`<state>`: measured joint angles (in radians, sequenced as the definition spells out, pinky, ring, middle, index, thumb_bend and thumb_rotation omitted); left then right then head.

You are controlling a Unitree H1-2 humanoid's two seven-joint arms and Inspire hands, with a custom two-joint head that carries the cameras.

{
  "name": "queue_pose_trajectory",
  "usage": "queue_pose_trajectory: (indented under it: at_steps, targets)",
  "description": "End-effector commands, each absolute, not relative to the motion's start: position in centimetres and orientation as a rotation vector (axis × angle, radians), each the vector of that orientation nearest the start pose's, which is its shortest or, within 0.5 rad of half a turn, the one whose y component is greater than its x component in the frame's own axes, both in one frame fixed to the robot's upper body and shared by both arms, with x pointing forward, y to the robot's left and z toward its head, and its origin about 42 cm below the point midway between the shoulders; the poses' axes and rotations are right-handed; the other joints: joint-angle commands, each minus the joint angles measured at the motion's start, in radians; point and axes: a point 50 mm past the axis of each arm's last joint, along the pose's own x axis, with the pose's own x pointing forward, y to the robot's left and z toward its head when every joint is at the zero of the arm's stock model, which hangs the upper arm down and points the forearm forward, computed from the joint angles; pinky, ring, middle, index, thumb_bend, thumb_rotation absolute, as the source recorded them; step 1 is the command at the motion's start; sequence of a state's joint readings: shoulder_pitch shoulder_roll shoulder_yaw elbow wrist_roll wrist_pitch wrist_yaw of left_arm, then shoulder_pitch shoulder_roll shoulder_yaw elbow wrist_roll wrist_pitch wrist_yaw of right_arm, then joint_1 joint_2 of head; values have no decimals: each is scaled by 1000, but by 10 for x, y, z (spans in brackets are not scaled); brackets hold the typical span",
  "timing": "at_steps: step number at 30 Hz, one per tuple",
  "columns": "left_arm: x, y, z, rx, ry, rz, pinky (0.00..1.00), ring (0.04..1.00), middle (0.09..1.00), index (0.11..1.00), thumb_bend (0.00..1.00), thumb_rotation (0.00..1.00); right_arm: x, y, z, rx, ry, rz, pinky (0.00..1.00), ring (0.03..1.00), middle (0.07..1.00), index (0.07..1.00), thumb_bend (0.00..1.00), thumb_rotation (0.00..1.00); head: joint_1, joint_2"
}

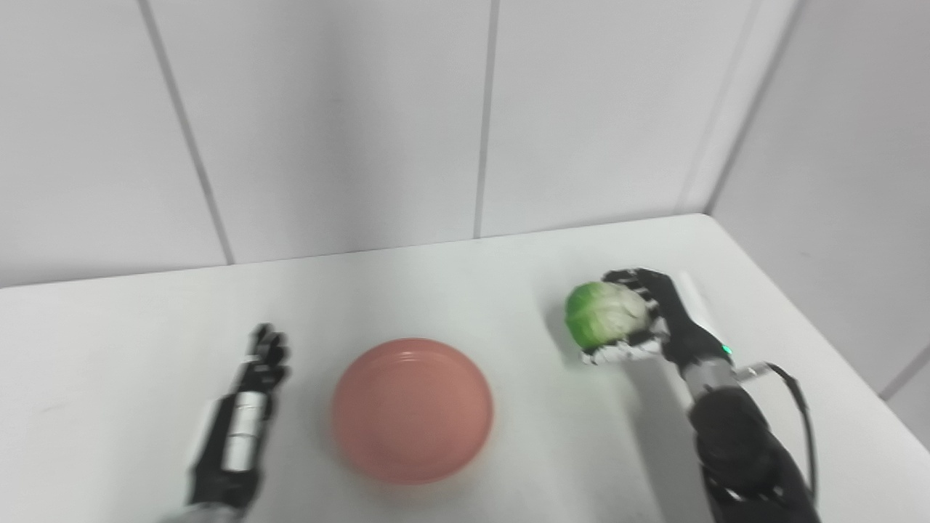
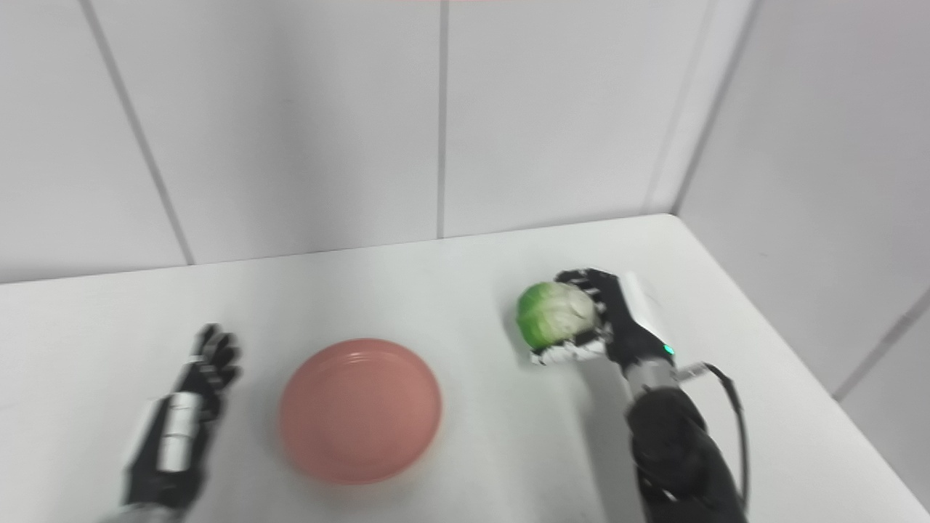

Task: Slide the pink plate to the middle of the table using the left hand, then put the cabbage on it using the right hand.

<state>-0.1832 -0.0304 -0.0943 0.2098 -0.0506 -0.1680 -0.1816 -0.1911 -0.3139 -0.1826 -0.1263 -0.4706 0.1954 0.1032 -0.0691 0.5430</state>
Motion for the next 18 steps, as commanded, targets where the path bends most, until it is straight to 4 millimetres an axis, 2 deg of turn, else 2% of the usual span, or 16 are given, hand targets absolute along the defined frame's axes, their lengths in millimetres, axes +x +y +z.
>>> queue_pose_trajectory:
  at_steps: [1,2,3,4,9,18]
  targets:
    - [331,140,103,-58,-133,-290,1000,1000,1000,987,696,994,336,-345,222,-753,-192,-174,233,372,447,523,513,0,45,3]
    - [332,137,106,-51,-139,-280,1000,1000,1000,987,694,997,336,-342,221,-733,-210,-139,226,369,445,523,513,0,84,6]
    - [332,134,108,-47,-142,-274,1000,1000,1000,996,713,1000,336,-340,220,-719,-223,-116,258,372,455,526,512,0,84,6]
    - [333,130,111,-45,-147,-264,1000,1000,1000,997,715,1000,336,-336,220,-706,-236,-87,262,372,456,526,512,0,128,12]
    - [337,109,119,-57,-144,-246,1000,1000,1000,1000,726,997,341,-317,225,-674,-302,43,361,425,494,498,517,0,245,21]
    - [340,92,118,-36,-152,-244,1000,1000,1000,1000,765,999,359,-263,248,-688,-422,264,365,432,489,495,517,0,308,24]
